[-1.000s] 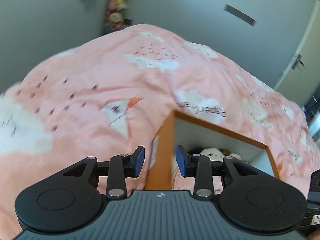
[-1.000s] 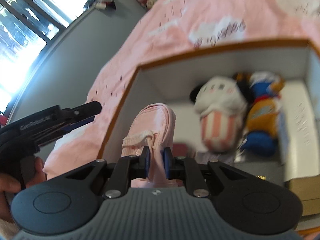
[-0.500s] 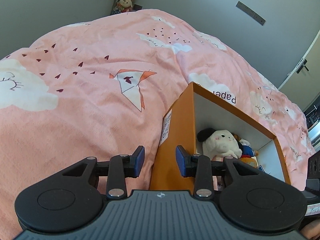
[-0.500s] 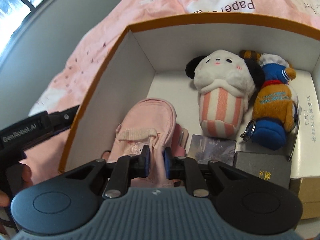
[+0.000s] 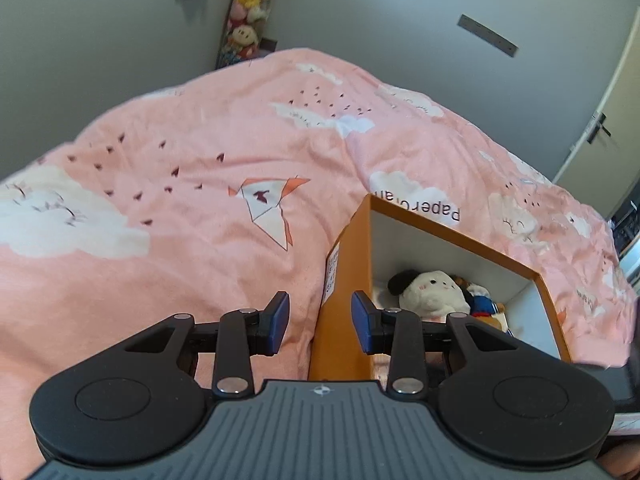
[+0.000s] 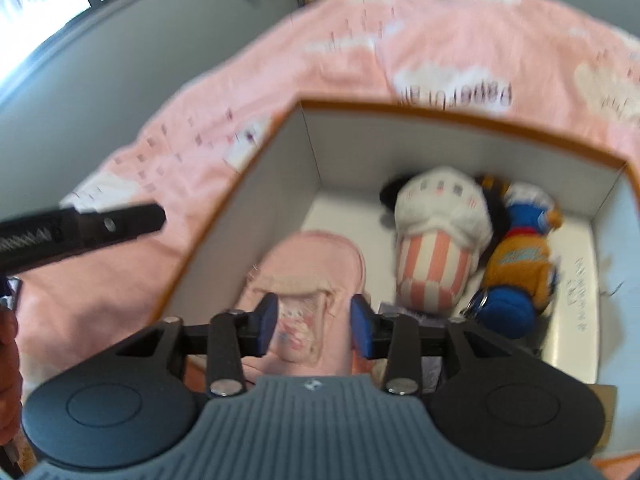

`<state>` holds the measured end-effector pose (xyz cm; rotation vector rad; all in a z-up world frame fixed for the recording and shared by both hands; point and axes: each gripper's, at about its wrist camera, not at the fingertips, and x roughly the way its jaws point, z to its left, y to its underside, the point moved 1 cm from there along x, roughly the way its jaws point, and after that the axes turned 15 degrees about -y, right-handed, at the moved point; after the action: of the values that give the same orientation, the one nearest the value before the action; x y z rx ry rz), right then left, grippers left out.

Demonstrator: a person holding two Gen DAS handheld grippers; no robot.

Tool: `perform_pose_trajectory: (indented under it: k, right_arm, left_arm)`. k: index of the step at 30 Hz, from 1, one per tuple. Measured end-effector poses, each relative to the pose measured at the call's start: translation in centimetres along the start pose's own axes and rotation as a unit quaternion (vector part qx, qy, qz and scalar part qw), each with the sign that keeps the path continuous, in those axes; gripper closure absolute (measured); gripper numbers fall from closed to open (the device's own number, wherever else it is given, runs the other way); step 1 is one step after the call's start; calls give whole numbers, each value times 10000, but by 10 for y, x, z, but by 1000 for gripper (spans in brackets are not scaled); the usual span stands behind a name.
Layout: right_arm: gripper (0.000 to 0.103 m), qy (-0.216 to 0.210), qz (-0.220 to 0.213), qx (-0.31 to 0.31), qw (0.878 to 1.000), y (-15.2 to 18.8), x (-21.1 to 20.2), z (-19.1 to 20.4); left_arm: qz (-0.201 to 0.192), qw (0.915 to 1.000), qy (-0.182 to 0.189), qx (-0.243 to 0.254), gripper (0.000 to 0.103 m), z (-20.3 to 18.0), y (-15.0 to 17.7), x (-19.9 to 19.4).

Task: Organize objects
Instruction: 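Lower the pink slipper into the box and open the right tool, then grasp the orange crochet ball with the left tool while the right tool grasps the yellow tape measure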

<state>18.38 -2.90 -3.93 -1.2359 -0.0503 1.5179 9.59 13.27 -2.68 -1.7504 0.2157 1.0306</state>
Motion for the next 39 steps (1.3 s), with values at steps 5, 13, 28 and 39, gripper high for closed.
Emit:
perform_pose_trajectory:
  k: [5, 13, 28, 39]
  right_arm:
    - [54, -33, -657, -625, 9959, 14, -39, 28]
    - [50, 170, -709, -756, 9945, 70, -67, 42]
    - [41, 280, 165, -573, 9978, 102, -31, 24]
    - [39, 217, 226, -443, 9985, 101, -18, 16]
  left_arm:
    - [133, 9984, 168, 528, 62, -3, 15, -26]
    - [1089, 9875, 254, 1110, 47, -4, 72, -19]
    - [1233, 9708, 40, 2057, 41, -22, 125, 16]
    - [1417, 9644, -181, 2227, 40, -25, 131, 35]
